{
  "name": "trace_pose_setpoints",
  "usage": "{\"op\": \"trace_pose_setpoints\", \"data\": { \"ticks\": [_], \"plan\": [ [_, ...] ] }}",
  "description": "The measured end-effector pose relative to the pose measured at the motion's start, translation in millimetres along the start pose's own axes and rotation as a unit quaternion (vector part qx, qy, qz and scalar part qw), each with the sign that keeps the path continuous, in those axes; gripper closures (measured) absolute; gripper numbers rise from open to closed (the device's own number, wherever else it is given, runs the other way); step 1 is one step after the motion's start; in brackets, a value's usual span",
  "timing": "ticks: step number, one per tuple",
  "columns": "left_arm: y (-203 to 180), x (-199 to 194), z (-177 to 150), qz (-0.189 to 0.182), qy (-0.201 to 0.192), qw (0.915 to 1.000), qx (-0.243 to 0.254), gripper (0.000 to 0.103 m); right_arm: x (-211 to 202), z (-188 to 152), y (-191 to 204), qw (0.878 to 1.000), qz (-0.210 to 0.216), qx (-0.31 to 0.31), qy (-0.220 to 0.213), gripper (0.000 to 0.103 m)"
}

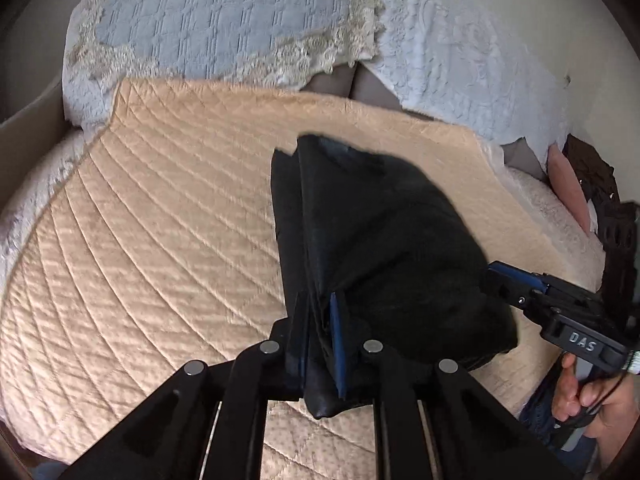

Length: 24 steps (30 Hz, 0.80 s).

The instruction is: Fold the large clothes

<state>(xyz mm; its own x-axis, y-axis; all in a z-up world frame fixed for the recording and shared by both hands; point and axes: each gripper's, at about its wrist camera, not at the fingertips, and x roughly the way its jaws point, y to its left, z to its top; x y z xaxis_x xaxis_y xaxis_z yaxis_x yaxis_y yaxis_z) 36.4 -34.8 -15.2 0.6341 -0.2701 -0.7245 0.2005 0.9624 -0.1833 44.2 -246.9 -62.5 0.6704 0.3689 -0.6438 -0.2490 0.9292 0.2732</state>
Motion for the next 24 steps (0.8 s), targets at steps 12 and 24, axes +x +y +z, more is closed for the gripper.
{"op": "trace_pose_setpoints", "data": {
  "ticks": [12, 24],
  "plan": [
    [-48, 58, 92, -0.01, -0.028, 0.9994, 0.015, 0.078, 14, 55, -52, 0.998, -0.039, 0.048, -0.018, 0.07],
    [15, 119, 58, 0.0, -0.013, 0.9974, -0.071, 0.088, 95, 80, -62, 0.998, -0.029, 0.044, 0.031, 0.07]
  ]
}}
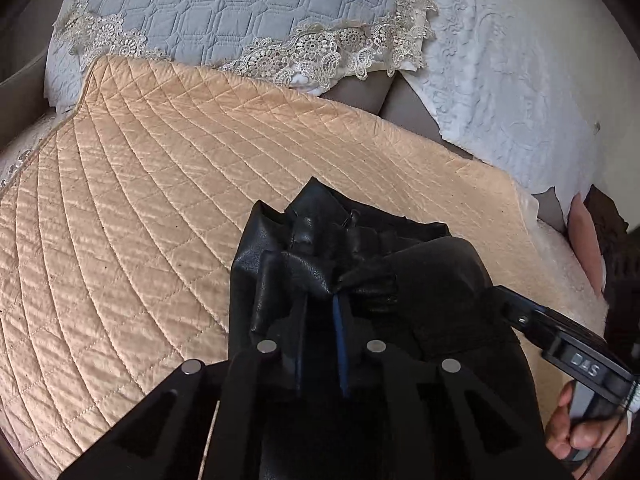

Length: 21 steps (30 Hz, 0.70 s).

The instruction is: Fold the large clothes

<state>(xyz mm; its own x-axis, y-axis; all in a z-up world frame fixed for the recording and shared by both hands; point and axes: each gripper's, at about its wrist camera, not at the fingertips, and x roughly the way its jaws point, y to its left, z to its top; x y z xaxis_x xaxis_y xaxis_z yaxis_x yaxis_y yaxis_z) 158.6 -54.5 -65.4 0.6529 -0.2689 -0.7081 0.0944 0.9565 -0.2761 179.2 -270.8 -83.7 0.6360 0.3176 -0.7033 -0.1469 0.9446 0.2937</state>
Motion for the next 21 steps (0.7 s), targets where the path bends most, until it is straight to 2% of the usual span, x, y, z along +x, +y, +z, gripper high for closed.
{"op": "trace_pose_setpoints", "data": {
  "ticks": [2, 7, 10, 12, 17, 21],
  "plan": [
    [-3, 4, -1, 0.005, -0.002, 1.0, 0.006, 0.088, 8, -2, -5, 1.0, 0.002, 0.008, 0.015, 0.07],
    [1, 8, 2, 0.001, 0.007, 1.0, 0.0, 0.088, 13, -7, -8, 1.0, 0.001, 0.013, 0.015, 0.069],
    [0, 7, 5, -0.001, 0.015, 0.9999, -0.003, 0.088, 10, -4, -13, 1.0, 0.01, 0.019, 0.021, 0.067],
    [0, 3, 11, -0.006, 0.027, 0.9996, -0.005, 0.088, 2, -3, -11, 1.0, 0.001, 0.014, 0.022, 0.067],
    [-7, -49, 5, -0.04, -0.001, 0.9992, 0.009, 0.088, -53, -21, 3, 1.0, 0.023, 0.001, -0.012, 0.067],
    [-9, -86, -31, -0.052, -0.006, 0.9977, 0.043, 0.088, -83, -55, 15, 0.999, 0.042, -0.011, -0.009, 0.067]
  ]
}}
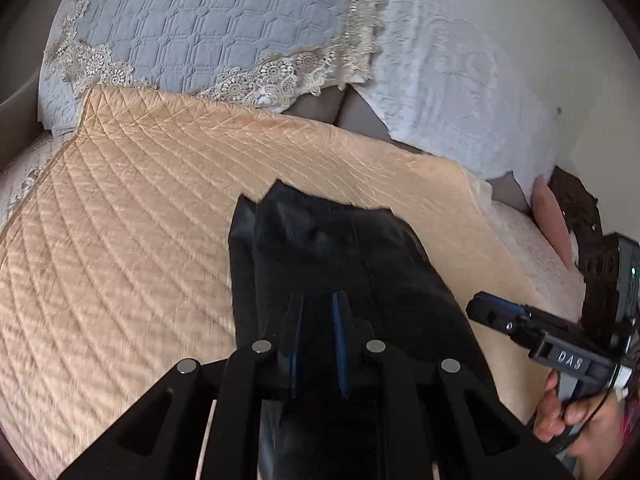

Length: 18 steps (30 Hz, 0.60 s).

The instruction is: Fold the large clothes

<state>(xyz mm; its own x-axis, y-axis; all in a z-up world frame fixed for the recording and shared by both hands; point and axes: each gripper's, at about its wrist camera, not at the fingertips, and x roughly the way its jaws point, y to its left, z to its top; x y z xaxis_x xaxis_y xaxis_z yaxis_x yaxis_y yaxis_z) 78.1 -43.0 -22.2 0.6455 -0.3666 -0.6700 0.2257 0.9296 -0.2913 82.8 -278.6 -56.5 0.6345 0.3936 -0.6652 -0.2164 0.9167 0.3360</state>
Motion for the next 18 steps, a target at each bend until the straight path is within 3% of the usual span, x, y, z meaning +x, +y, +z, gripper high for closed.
{"op": "trace_pose_setpoints", "data": {
  "ticks": [6, 12, 18],
  "plan": [
    [11, -3, -44, 0.025, 0.017, 0.9995, -0.011, 0.083, 9, -42, 10, 1.0, -0.004, -0.018, 0.015, 0.067],
    [12, -1, -38, 0.028, 0.024, 0.9992, -0.015, 0.079, 9, -37, 17, 0.999, -0.027, -0.027, 0.018, 0.067],
    [-6, -38, -39, 0.016, -0.007, 0.9997, 0.015, 0.08, -23, -45, 24, 0.999, -0.018, -0.033, 0.001, 0.067]
  ]
}}
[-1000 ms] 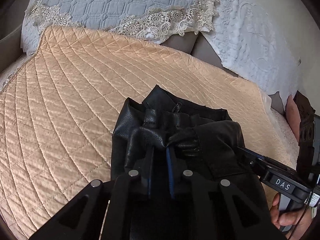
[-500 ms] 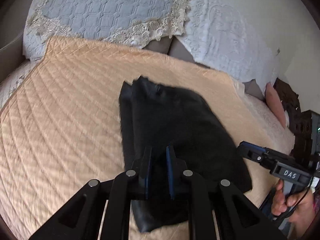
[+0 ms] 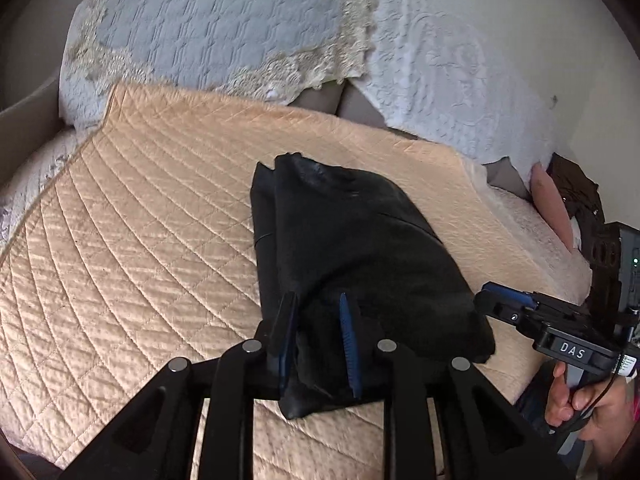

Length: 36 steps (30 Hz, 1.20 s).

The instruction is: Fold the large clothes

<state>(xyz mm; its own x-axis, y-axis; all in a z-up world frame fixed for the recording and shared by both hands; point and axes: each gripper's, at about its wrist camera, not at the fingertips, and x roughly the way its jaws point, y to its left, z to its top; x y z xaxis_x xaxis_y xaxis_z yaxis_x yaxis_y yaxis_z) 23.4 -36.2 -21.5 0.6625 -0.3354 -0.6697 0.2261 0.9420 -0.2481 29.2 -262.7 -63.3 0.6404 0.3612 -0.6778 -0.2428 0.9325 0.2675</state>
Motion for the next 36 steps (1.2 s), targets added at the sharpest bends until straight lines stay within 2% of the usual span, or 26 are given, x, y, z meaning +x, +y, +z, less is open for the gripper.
{"op": "trace_pose_setpoints", "data": {
  "ticks": [4, 8, 12, 14, 18, 19, 24, 30, 36],
  "plan": [
    [8, 18, -19, 0.01, 0.031, 0.9994, 0.005, 0.077, 11, -17, 1, 1.0, 0.001, -0.009, 0.011, 0.067],
    [7, 22, -27, 0.021, 0.021, 0.9995, 0.014, 0.075, 19, -21, -1, 1.0, -0.001, -0.004, 0.005, 0.067],
    [14, 21, -22, 0.006, 0.034, 0.9992, -0.02, 0.074, 16, -17, 0, 1.0, -0.001, -0.006, 0.011, 0.065],
    [12, 16, -14, 0.004, 0.041, 0.999, -0.017, 0.074, 11, -9, -4, 1.0, 0.006, 0.002, 0.017, 0.061],
    [4, 4, 9, 0.0, 0.021, 0.9998, 0.004, 0.074, 4, 6, -25, 0.999, 0.01, 0.037, 0.001, 0.048],
    [3, 5, 14, 0.001, 0.019, 0.9998, 0.008, 0.074, 5, 9, -31, 0.999, 0.009, 0.046, 0.0, 0.047],
    [-8, 22, 36, 0.017, 0.021, 0.9992, 0.029, 0.074, 16, 22, -51, 0.997, 0.004, 0.082, 0.005, 0.047],
    [-12, 47, 57, 0.021, 0.027, 0.9991, 0.026, 0.074, 26, 43, -50, 0.998, 0.007, 0.07, 0.0, 0.047],
    [-10, 70, 72, 0.044, 0.041, 0.998, 0.021, 0.074, 48, 59, -50, 0.998, 0.007, 0.062, 0.009, 0.047]
  ]
}}
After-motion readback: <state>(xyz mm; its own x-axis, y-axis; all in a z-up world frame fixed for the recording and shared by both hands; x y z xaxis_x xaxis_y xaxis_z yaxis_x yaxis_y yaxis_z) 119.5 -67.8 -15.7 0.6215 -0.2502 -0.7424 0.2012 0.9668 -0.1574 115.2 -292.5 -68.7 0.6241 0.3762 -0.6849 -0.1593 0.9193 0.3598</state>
